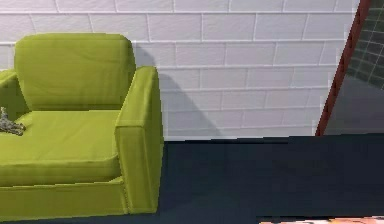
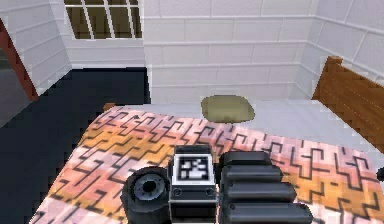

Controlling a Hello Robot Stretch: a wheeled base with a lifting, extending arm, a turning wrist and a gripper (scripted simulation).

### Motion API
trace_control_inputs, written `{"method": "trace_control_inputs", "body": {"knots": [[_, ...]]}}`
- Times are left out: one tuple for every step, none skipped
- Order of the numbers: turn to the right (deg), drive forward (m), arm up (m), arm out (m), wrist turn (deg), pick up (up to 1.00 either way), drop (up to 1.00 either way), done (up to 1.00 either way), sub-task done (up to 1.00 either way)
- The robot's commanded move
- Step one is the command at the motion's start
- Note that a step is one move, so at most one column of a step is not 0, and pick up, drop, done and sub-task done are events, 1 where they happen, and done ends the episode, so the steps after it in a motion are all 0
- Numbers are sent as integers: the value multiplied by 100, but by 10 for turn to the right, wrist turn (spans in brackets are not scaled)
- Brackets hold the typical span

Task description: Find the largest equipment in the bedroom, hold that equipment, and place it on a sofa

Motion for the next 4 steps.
{"method": "trace_control_inputs", "body": {"knots": [[-450, 0, 0, 0, 0, 0, 0, 0, 0], [-450, 0, 0, 0, 0, 0, 0, 0, 0], [-30, 0, 0, 0, 0, 0, 0, 0, 0], [0, 25, 0, 0, 0, 0, 0, 0, 0]]}}
